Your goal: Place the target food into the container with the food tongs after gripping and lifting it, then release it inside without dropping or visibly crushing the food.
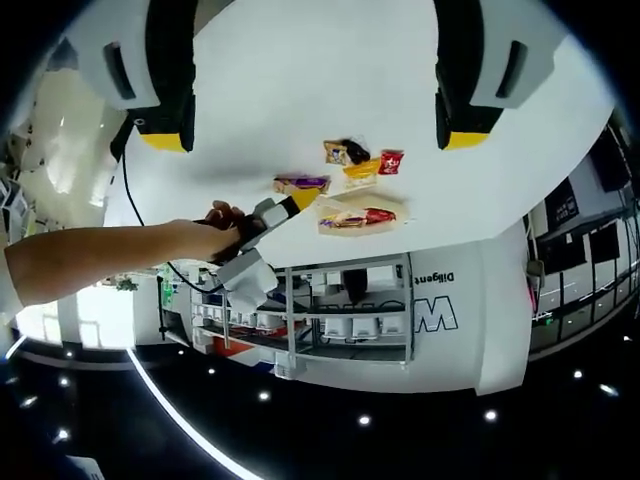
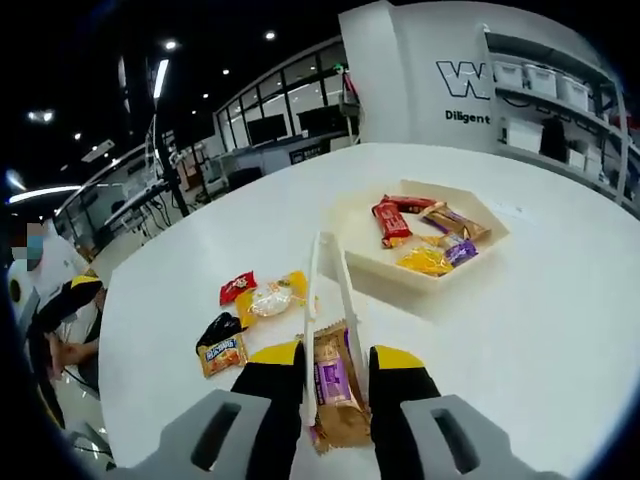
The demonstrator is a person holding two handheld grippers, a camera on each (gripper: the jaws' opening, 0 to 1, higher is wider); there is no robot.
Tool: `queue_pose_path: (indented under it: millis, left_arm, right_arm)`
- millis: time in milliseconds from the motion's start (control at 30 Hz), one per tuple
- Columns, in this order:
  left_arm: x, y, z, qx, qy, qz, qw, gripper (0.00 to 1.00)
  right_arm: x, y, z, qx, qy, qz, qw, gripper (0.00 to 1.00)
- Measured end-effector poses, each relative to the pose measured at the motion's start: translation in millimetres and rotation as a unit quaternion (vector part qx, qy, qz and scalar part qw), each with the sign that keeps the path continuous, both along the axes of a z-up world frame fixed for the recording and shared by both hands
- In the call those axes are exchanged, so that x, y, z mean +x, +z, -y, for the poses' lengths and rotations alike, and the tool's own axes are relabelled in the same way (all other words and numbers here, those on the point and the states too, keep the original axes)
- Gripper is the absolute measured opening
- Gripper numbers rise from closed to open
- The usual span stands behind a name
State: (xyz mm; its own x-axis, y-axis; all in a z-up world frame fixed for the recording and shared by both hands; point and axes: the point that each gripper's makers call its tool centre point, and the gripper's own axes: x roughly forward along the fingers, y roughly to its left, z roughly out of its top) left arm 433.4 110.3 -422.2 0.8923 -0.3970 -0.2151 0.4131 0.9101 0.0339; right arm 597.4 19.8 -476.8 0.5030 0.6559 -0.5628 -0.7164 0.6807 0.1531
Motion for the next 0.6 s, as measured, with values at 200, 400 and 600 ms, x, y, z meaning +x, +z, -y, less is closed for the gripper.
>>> queue_pose_path:
  millis: [200, 400, 600]
  left_arm:
    - [1.7, 0.1, 0, 0.001, -0.001, -0.001, 1.0000, 0.98]
    - [2.9, -2.4, 0, 0.000, -0.002, -0.004, 1.0000, 0.98]
    - [4.3, -3.3, 5, 0.000, -0.006, -0.004, 1.0000, 0.98]
  right_arm:
    - [-1, -1.7, -1, -0.009, 0.006, 0.012, 0.9999, 0.15]
    - [5, 1.2, 4, 0.011, -0.006, 0.012, 0.9998, 0.15]
    - [9, 2.5, 13, 0.054, -0.029, -0.012, 0.9981, 0.15]
